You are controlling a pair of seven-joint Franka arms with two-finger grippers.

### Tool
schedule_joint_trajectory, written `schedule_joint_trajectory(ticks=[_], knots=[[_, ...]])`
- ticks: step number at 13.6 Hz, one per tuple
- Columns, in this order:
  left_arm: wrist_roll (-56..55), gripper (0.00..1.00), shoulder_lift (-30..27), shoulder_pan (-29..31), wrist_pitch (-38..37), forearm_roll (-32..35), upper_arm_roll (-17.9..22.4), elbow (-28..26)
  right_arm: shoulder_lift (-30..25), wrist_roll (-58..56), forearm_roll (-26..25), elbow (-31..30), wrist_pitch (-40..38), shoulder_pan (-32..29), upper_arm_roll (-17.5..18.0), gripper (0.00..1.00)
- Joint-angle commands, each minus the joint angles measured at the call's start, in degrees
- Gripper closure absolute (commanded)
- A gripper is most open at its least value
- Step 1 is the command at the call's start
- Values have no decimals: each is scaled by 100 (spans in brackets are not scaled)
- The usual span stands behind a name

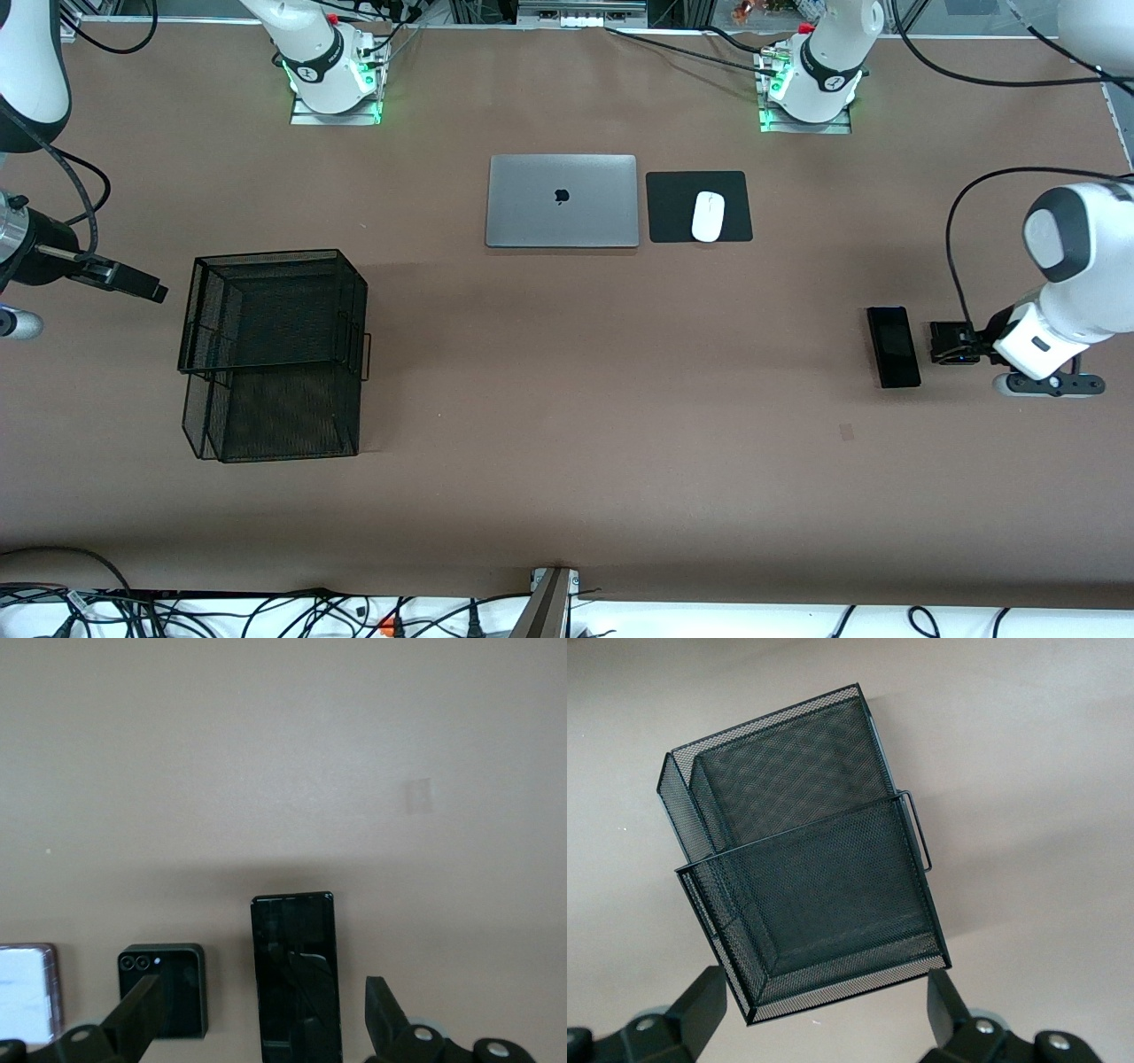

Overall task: Place phones with both arms
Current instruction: 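Lower the left gripper and grasp the black bar phone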

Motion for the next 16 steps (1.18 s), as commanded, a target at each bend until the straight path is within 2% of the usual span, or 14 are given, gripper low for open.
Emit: schedule_joint_trajectory(ticks=[1,6,9,16], knots=[[-219,0,152,39,931,111,-33,-495,-50,-12,102,4,-82,-60,37,0],[-721,0,715,30,2269,111,-24,-935,-50,-12,102,4,-74,-60,37,0],[-1187,0,804,30,2517,111,-24,-1059,-50,-12,111,4,-73,-60,29,0],[-1336,0,847,30,3176,111,-16,-1648,-59,-12,111,-5,-82,-60,37,0]])
